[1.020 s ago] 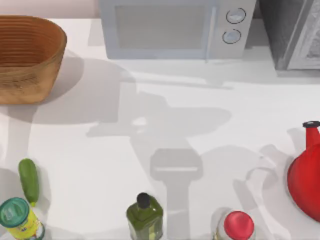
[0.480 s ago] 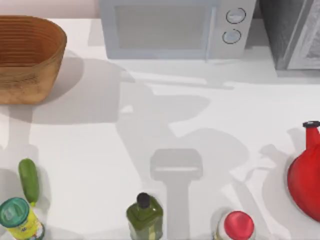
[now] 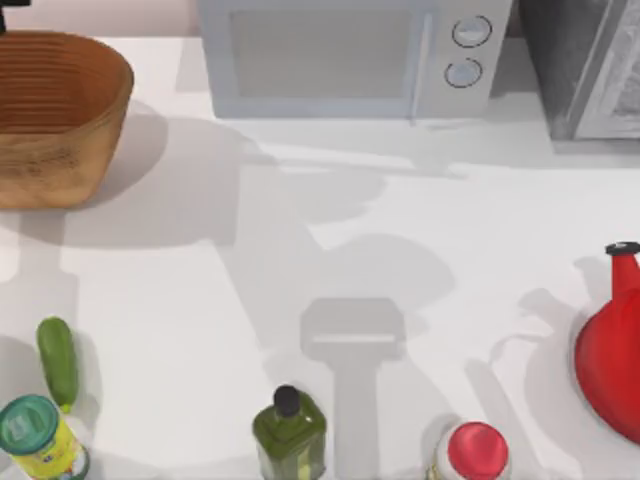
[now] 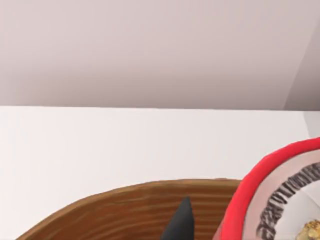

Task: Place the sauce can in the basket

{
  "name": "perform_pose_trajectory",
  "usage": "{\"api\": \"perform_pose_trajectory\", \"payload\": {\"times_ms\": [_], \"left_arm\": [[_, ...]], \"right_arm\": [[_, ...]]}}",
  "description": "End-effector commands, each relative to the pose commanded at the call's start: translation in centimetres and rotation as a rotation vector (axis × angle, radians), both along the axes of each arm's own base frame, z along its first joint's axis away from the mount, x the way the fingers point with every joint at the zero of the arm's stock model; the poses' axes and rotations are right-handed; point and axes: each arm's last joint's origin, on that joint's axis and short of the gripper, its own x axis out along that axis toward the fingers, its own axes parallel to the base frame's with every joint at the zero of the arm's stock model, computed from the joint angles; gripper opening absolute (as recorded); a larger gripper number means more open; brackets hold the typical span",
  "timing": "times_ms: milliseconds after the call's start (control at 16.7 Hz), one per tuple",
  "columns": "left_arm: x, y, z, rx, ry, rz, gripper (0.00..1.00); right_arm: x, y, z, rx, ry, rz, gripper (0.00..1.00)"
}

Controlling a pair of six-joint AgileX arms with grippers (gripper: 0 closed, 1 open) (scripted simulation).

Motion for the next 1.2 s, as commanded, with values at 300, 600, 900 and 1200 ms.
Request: {"api": "perform_pose_trajectory", "payload": {"times_ms": [300,600,900,1200], "left_arm": [[0.00,0.00,0.00,0.000,0.000,0.000,0.30],[0.00,0.00,0.00,0.000,0.000,0.000,0.68],[0.00,0.00,0.00,0.000,0.000,0.000,1.00],[0.00,0.00,0.00,0.000,0.000,0.000,1.00]], "right_arm": [[0.00,0.00,0.00,0.000,0.000,0.000,1.00],[0.00,0.00,0.00,0.000,0.000,0.000,1.00],[0.00,0.00,0.00,0.000,0.000,0.000,1.00],[0.00,0.00,0.00,0.000,0.000,0.000,1.00]]}}
